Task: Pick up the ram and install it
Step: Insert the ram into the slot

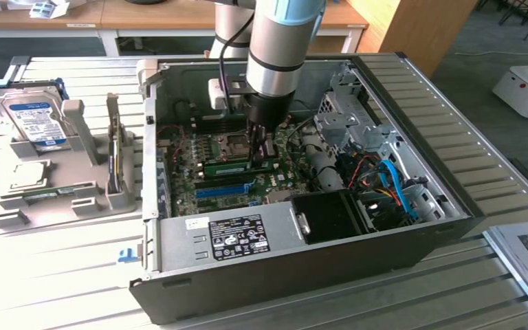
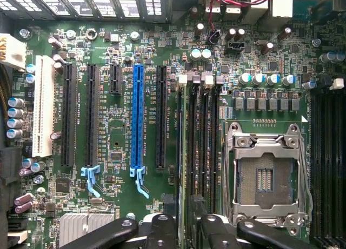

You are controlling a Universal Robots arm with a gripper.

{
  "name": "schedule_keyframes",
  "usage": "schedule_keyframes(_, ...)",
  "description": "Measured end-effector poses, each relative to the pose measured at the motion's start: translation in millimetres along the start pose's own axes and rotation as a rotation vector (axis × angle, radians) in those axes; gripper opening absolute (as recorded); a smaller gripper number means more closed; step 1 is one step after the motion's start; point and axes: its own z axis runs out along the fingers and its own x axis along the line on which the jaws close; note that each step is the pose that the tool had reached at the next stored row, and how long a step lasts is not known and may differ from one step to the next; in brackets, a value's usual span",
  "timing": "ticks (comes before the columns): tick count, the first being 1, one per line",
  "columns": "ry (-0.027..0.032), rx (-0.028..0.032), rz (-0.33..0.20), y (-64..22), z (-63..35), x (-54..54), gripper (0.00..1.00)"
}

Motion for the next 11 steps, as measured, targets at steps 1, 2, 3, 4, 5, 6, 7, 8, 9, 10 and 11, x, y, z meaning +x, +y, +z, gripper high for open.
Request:
schedule_keyframes(1,0.0,0.0,0.0,0.0,0.0,0.0,0.25)
schedule_keyframes(2,0.0,0.0,0.0,0.0,0.0,0.0,0.25)
schedule_keyframes(3,0.0,0.0,0.0,0.0,0.0,0.0,0.25)
schedule_keyframes(4,-0.0001,0.0001,0.0,0.0,0.0,0.0,0.25)
schedule_keyframes(5,-0.0001,0.0001,0.0,0.0,0.0,0.0,0.25)
schedule_keyframes(6,0.0,0.0,0.0,0.0,0.0,0.0,0.25)
schedule_keyframes(7,0.0,0.0,0.0,0.0,-0.1,0.0,0.25)
schedule_keyframes(8,-0.0002,0.0001,0.0,0.0,-0.2,0.0,0.25)
schedule_keyframes(9,0.0001,0.0,0.0,0.0,-0.6,0.0,0.25)
schedule_keyframes(10,0.0002,-0.0001,0.0,0.0,-1.2,0.0,0.25)
schedule_keyframes(11,0.0,0.0,0.0,0.1,-2.1,0.0,0.25)
